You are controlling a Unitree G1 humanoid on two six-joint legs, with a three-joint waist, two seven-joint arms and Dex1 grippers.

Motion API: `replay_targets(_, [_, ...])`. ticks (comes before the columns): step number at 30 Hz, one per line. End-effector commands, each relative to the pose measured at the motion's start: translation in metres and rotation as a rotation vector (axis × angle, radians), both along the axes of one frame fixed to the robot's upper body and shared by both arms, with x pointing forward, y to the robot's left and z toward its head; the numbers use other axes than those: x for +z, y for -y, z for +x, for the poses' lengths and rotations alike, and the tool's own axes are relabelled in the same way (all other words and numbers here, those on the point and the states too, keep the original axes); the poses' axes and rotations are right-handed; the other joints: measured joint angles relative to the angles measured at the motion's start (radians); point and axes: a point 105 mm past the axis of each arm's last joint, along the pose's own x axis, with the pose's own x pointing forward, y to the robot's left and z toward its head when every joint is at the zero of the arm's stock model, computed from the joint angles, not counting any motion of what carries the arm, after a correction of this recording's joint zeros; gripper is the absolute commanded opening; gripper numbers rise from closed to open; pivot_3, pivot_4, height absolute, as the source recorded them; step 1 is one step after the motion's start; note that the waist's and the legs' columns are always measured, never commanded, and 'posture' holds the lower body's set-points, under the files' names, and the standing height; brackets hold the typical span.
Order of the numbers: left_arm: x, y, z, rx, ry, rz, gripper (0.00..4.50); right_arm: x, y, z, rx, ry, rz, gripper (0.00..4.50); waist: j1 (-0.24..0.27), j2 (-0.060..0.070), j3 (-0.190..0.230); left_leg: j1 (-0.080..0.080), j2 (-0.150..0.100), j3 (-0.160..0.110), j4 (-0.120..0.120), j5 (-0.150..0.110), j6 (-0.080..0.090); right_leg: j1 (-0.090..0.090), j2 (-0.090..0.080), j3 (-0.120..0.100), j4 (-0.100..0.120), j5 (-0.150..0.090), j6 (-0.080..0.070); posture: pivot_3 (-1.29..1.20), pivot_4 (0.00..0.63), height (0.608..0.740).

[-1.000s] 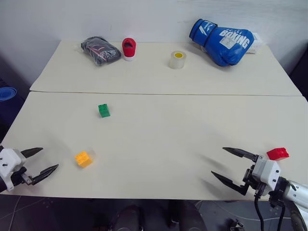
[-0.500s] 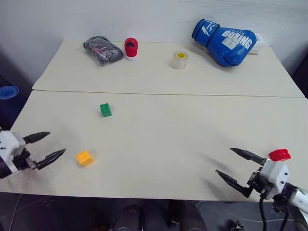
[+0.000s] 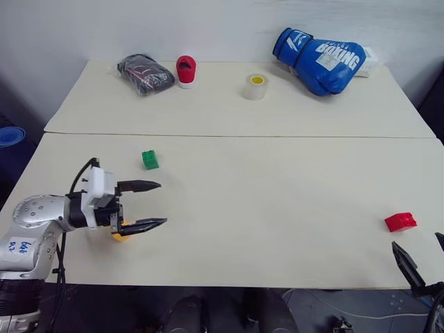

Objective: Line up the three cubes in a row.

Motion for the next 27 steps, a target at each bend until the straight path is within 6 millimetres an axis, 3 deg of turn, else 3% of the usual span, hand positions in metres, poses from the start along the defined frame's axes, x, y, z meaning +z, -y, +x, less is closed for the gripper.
replay_targets(1, [0.010, 0.010, 0.000, -0.037, 0.055, -0.001, 4.45, 0.010, 0.012, 0.014, -0.047, 0.012, -0.016, 4.50, -0.005, 0.000, 0.000, 0.000, 0.000, 0.000, 0.000, 0.000, 0.000, 0.000, 0.000, 0.000, 0.000, 0.000, 0.000, 0.00, 0.150, 0.740])
replay_targets(7, [0.011, 0.020, 0.000, -0.066, 0.049, -0.016, 4.45, 0.006, 0.034, 0.064, -0.019, -0.089, 0.031, 4.50, -0.005, 0.001, 0.000, 0.003, 0.000, 0.003, 0.000, 0.001, 0.001, 0.000, 0.000, 0.003, 0.000, 0.000, 0.000, 0.00, 0.150, 0.740])
replay_targets(13, [0.013, 0.025, -0.001, -0.084, 0.062, -0.011, 4.45, -0.003, 0.055, 0.091, -0.032, -0.188, 0.018, 4.50, 0.007, 0.002, 0.000, 0.000, -0.001, 0.002, 0.000, 0.003, 0.002, 0.000, 0.000, 0.001, 0.002, 0.000, 0.000, 0.00, 0.150, 0.740])
replay_targets(16, [0.017, 0.025, -0.003, -0.079, 0.076, -0.012, 4.50, -0.006, 0.062, 0.094, -0.040, -0.208, 0.046, 3.92, 0.009, 0.002, 0.000, -0.001, -0.001, 0.002, 0.001, 0.004, 0.003, 0.000, 0.000, 0.001, 0.002, 0.000, 0.000, 0.00, 0.150, 0.740])
replay_targets(18, [0.017, 0.026, -0.005, -0.076, 0.078, -0.013, 4.50, -0.006, 0.061, 0.095, -0.020, -0.212, 0.052, 3.25, 0.008, 0.002, 0.000, -0.001, -0.002, 0.002, 0.001, 0.004, 0.003, 0.000, 0.000, 0.001, 0.002, 0.000, 0.001, 0.00, 0.150, 0.740])
replay_targets(23, [0.017, 0.022, -0.010, -0.061, 0.070, -0.020, 4.50, 0.010, 0.035, 0.100, 0.213, -0.150, 0.026, 1.51, 0.001, 0.002, 0.000, -0.001, -0.001, 0.002, 0.001, 0.004, 0.003, 0.000, 0.000, 0.001, 0.001, 0.000, 0.001, 0.00, 0.150, 0.740])
replay_targets(27, [0.014, 0.019, -0.011, -0.061, 0.048, -0.017, 4.50, 0.029, -0.026, 0.111, 0.653, -0.165, -0.163, 1.52, -0.008, 0.003, 0.000, 0.000, -0.001, 0.002, 0.001, 0.004, 0.003, 0.000, 0.000, 0.001, 0.001, 0.000, 0.001, 0.00, 0.150, 0.740])
